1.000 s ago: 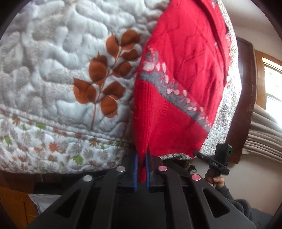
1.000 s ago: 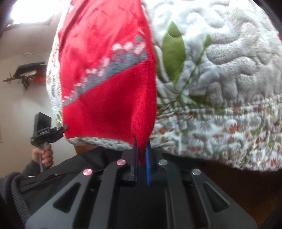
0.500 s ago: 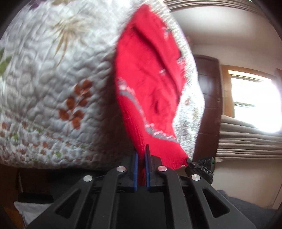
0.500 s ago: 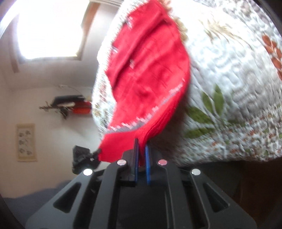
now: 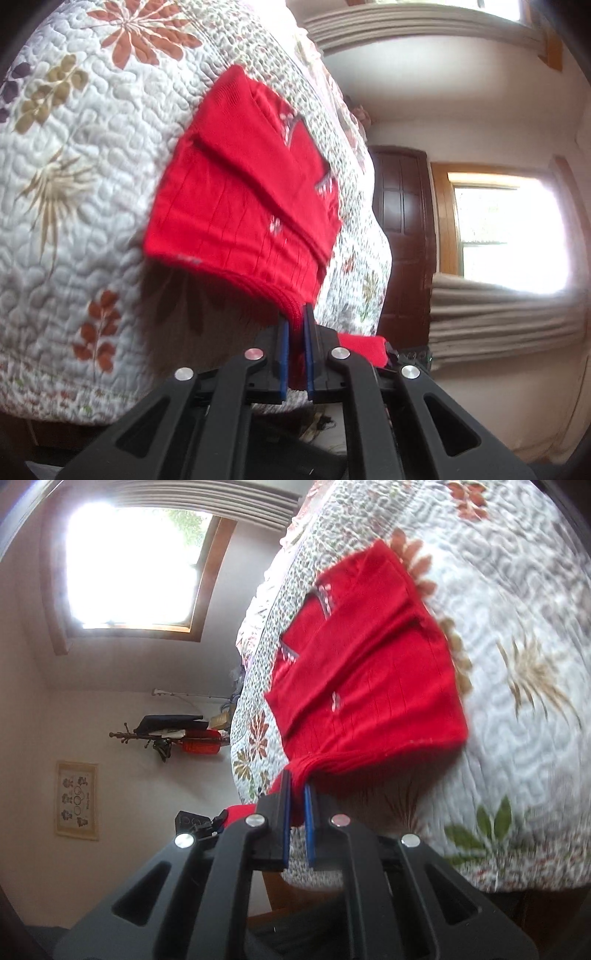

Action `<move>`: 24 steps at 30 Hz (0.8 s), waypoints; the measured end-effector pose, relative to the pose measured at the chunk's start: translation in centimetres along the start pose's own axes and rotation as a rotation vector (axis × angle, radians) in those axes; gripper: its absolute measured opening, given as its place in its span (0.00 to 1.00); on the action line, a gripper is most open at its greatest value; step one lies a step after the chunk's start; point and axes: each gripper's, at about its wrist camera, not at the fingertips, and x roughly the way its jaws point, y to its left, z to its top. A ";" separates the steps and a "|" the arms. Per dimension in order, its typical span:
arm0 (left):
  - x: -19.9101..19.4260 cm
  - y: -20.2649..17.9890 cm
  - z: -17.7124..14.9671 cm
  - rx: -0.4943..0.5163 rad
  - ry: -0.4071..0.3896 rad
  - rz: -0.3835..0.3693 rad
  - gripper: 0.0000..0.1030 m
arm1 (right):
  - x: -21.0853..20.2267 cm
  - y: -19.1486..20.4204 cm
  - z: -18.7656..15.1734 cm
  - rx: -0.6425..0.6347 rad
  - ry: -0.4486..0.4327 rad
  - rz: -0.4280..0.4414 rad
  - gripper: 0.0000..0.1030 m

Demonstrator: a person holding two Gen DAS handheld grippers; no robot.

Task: Fold small clothes
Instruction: 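Carry the held hem up over the folded sleeves toward the neckline with both tools, then open both tools and release the hem onto the sweater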

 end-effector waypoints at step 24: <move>11.5 8.7 15.2 -0.351 0.008 0.100 0.42 | 11.8 -6.1 16.3 0.122 0.077 -0.220 0.36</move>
